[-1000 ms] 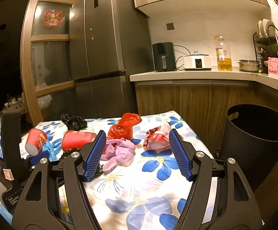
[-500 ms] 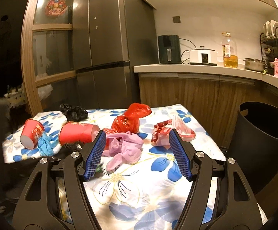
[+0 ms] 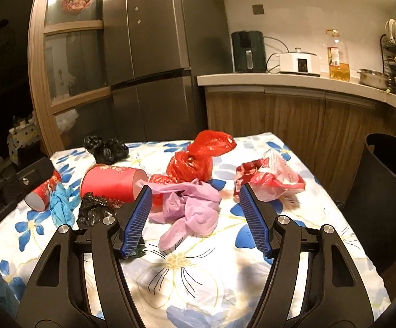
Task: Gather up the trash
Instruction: 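Grasp the black plastic bag with the left tool, then lift the black bag with the left tool while the right tool grasps the pink glove, then carry the black bag and pink glove over the black bin with both tools, then open both tools to drop the bag and glove into the bin, then move both tools back over the table toward the blue glove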
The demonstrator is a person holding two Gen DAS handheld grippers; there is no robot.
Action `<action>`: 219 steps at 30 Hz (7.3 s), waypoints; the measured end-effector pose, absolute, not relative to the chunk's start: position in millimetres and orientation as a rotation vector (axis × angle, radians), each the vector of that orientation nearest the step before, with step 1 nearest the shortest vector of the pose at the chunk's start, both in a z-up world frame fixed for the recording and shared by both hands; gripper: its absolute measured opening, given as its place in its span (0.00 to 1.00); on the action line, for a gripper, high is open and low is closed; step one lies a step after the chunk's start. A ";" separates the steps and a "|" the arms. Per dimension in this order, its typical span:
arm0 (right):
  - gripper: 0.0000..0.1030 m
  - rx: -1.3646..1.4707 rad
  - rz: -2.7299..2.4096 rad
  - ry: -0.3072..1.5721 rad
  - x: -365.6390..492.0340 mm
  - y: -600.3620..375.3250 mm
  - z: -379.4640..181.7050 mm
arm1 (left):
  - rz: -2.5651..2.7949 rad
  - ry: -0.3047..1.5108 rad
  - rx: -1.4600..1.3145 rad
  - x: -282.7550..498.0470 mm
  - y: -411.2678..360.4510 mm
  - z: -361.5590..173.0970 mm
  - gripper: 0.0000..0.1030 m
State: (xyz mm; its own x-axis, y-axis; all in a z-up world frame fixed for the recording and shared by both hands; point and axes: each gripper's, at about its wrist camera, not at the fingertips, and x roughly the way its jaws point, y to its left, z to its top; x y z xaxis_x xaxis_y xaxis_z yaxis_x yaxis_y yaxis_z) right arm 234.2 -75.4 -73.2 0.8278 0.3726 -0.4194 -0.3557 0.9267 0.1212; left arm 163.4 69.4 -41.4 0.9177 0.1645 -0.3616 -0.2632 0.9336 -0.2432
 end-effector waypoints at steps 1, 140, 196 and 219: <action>0.62 0.041 0.386 0.459 235.3 -75.6 -73.8 | 0.216 0.359 -0.286 165.2 70.7 -42.5 0.00; 0.02 0.156 -0.067 0.243 216.4 -369.4 -41.4 | -0.401 0.398 -0.154 267.2 -236.2 -40.4 0.01; 0.62 0.140 0.218 0.258 180.8 -263.5 -27.5 | 0.239 0.376 -0.118 183.4 -41.7 -29.1 0.86; 0.62 0.093 0.443 0.283 178.5 -118.9 -27.6 | 0.478 0.560 -0.218 179.7 127.9 -68.6 0.83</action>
State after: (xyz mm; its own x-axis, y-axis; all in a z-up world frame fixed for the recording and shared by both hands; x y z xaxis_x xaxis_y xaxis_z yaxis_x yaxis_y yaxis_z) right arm 178.4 -118.9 -27.6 0.8649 0.4354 -0.2498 -0.4098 0.8998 0.1496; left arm 179.7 127.9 -68.6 0.7418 0.3748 -0.5561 -0.4908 0.8685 -0.0694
